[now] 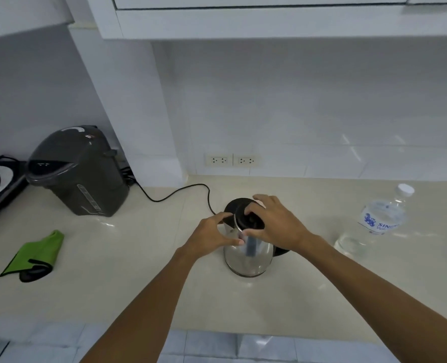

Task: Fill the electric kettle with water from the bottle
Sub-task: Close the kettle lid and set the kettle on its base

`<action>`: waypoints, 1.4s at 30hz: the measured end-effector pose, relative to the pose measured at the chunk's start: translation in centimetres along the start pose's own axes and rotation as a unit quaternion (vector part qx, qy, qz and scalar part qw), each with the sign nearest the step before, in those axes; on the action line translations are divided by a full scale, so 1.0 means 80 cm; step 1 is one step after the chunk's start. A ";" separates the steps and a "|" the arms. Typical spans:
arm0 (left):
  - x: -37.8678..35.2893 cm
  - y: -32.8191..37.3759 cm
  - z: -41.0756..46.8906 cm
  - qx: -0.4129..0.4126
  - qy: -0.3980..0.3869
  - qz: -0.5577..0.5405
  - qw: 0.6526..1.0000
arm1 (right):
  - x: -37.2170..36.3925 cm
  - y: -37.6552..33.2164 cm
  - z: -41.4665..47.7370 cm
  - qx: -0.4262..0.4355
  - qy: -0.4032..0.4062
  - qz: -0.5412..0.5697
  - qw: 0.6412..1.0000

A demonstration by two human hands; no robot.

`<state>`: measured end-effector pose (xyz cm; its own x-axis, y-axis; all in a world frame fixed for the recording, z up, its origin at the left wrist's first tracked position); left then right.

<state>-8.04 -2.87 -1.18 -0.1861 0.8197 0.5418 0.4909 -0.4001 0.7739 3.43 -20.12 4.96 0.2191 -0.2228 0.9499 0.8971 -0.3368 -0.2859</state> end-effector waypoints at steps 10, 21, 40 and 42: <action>-0.004 -0.001 0.002 -0.001 0.011 -0.004 1.000 | -0.010 0.017 0.011 -0.073 -0.016 0.103 0.992; -0.006 -0.001 -0.002 0.009 0.014 -0.010 1.000 | -0.015 0.021 0.015 -0.088 -0.021 0.104 0.991; -0.015 -0.012 0.001 0.019 -0.011 -0.066 0.998 | -0.048 0.111 -0.100 -0.262 0.032 0.320 0.910; -0.019 -0.018 -0.001 0.021 -0.013 -0.077 0.997 | -0.053 0.111 -0.109 -0.250 0.056 0.342 0.904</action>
<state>-8.50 -3.58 -3.09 -0.2401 0.8802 0.4095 0.4938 -0.2524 0.8321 7.12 -30.16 -2.69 0.5917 -0.6167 0.5192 0.2752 -0.4508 -0.8491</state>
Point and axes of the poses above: each hand's wrist, its own z-axis towards the middle knuckle, its own x-axis out of the back of the hand, y = z × x, the point moved 3 cm from there along z, towards the middle knuckle, and after that the axes turned 8 degrees about x, right-handed, at the moved point
